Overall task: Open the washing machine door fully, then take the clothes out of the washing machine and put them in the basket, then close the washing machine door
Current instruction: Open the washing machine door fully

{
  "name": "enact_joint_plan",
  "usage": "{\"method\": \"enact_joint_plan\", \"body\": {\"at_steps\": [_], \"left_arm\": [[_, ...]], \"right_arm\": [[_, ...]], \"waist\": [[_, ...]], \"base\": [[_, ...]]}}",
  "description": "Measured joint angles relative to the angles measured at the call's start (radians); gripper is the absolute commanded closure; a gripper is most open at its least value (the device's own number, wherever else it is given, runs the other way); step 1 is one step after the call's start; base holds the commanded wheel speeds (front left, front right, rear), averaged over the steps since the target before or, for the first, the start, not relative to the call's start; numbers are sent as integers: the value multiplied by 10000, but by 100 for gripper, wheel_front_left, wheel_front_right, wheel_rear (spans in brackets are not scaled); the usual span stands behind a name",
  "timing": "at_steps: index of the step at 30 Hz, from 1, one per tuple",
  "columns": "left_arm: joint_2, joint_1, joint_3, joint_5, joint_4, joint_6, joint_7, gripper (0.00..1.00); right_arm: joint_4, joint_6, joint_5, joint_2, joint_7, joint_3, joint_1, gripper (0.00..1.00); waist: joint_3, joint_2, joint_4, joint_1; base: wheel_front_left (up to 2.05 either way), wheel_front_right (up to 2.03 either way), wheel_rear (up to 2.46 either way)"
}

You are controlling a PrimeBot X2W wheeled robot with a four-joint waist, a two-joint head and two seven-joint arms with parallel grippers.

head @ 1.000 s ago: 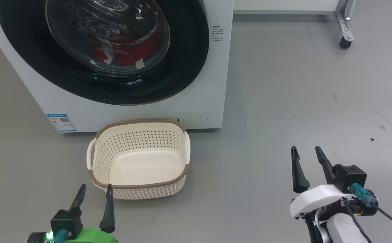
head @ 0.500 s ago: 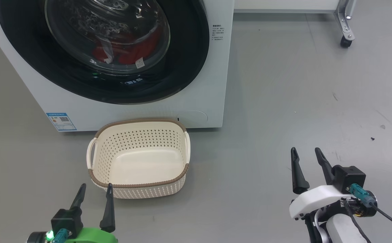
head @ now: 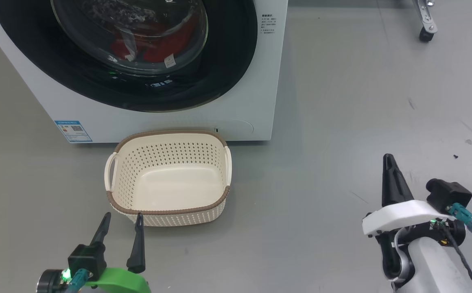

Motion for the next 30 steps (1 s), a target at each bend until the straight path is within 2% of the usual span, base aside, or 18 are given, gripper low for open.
{"method": "enact_joint_plan", "body": {"at_steps": [11,21,30], "left_arm": [[-10,-523,-671,13,-198,-163,-2,0],[-23,-1016,-1099,-173,-337,-228,-27,0],[-29,-1582,-1375,-274,-564,-228,-27,0]], "right_arm": [[-146,251,2115,4,165,-1055,-1168,100],[-378,268,2742,-282,970,-1762,-2661,100],[-725,249,3530,-476,1960,-1998,-4405,100]], "waist": [[877,0,252,0],[1760,0,719,0],[2659,0,1062,0]], "base": [[0,0,0],[0,0,0],[0,0,0]]}}
